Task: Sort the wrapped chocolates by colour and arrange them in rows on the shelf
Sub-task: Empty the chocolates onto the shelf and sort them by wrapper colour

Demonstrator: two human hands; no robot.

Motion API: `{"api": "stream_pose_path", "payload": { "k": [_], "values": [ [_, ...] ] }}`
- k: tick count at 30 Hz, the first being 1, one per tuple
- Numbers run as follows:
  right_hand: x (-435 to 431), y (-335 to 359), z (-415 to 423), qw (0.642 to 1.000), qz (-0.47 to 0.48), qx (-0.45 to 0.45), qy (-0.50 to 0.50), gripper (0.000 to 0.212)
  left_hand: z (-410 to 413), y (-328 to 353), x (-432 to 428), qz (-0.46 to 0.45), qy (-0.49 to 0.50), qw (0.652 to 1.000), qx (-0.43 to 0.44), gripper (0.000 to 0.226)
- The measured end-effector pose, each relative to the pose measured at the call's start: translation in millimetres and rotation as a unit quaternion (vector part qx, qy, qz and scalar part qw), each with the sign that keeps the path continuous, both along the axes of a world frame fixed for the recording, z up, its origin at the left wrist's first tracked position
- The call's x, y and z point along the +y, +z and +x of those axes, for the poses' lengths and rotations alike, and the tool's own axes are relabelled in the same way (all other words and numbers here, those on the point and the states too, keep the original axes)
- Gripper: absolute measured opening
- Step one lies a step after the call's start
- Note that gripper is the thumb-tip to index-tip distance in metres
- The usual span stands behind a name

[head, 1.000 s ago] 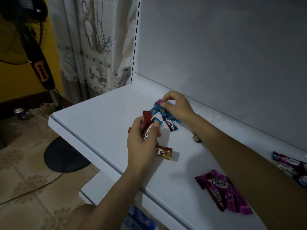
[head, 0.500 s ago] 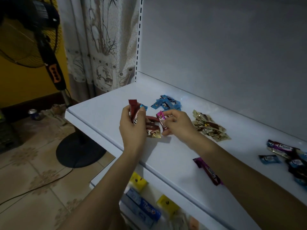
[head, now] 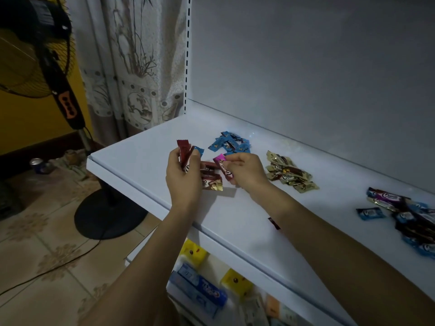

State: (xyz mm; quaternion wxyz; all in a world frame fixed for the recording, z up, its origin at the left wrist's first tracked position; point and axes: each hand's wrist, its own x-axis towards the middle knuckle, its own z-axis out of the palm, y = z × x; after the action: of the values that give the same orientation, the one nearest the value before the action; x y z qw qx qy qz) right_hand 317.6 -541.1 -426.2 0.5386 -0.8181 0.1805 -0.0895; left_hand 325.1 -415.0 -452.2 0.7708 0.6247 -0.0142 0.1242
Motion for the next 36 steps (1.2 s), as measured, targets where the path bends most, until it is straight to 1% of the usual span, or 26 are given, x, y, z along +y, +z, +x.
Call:
{"api": "stream_pose_path", "payload": {
  "k": [1, 3, 6, 7, 10, 12, 14, 17, 18, 21, 23, 26, 28, 30, 32, 36],
  "values": [
    [-3.2, 3.1, -4.8, 1.000, 0.002, -0.002, 0.005, 0.022, -1.5, 0.2, -0.3, 0.000, -0.003, 1.000, -0.003, 0.006],
    [-9.9, 10.8, -17.9, 1.000, -0.014, 0.009, 0.012, 0.021, -5.0, 0.1, -0.3, 0.010, -0.012, 1.000, -0.011, 0.009],
    [-26.4, 25.4, -45.3, 0.997, -0.076, 0.011, 0.017, 0.010, -16.3, 7.1, -9.3, 0.007, -0.075, 0.997, -0.018, 0.014],
    [-33.9, 29.9, -56.8, 0.996, -0.090, 0.005, 0.015, 0.007, -21.2, 9.6, -15.9, 0.026, -0.096, 0.995, -0.027, 0.016],
    [-61.4, 37.8, -96.1, 0.994, -0.105, -0.011, 0.001, 0.008, -41.0, 14.5, -42.4, 0.079, -0.150, 0.983, -0.073, 0.010],
    [-76.7, 38.0, -123.3, 0.992, -0.125, 0.004, -0.002, 0.009, -56.1, 16.9, -60.4, 0.077, -0.184, 0.977, -0.082, 0.005],
    [-89.8, 30.7, -142.3, 0.989, -0.145, 0.017, 0.003, 0.008, -66.4, 12.3, -75.7, 0.065, -0.206, 0.974, -0.060, 0.005],
    [-100.6, 16.2, -155.4, 0.990, -0.141, 0.011, -0.007, 0.007, -79.0, 4.3, -86.1, -0.002, -0.245, 0.969, 0.002, 0.012],
    [-101.7, 11.9, -156.8, 0.989, -0.144, 0.009, -0.016, 0.008, -81.2, 3.1, -86.3, -0.008, -0.251, 0.968, 0.002, 0.012],
    [-101.4, 1.1, -156.9, 0.985, -0.170, 0.020, -0.033, 0.009, -80.4, 1.0, -82.1, 0.012, -0.239, 0.971, 0.000, 0.008],
    [-100.7, -2.9, -155.6, 0.982, -0.182, 0.018, -0.052, 0.012, -77.0, 2.2, -79.7, 0.022, -0.226, 0.974, 0.005, 0.010],
    [-97.7, -6.1, -155.7, 0.972, -0.215, -0.024, -0.096, 0.017, -75.2, 0.6, -79.9, 0.045, -0.215, 0.976, -0.009, 0.008],
    [-94.5, -8.3, -158.0, 0.966, -0.231, -0.059, -0.106, 0.019, -75.0, -1.1, -80.8, 0.043, -0.211, 0.977, -0.005, 0.008],
    [-92.4, -11.2, -160.6, 0.956, -0.272, -0.069, -0.083, 0.018, -73.5, -2.0, -81.0, 0.035, -0.209, 0.977, 0.002, 0.006],
    [-93.6, -14.8, -159.4, 0.945, -0.318, -0.052, -0.052, 0.014, -72.7, -2.3, -81.1, 0.030, -0.209, 0.977, 0.005, 0.005],
    [-100.2, -20.0, -151.8, 0.945, -0.325, -0.023, -0.042, 0.016, -72.3, -1.7, -80.7, 0.009, -0.204, 0.979, 0.010, 0.011]
  ]
}}
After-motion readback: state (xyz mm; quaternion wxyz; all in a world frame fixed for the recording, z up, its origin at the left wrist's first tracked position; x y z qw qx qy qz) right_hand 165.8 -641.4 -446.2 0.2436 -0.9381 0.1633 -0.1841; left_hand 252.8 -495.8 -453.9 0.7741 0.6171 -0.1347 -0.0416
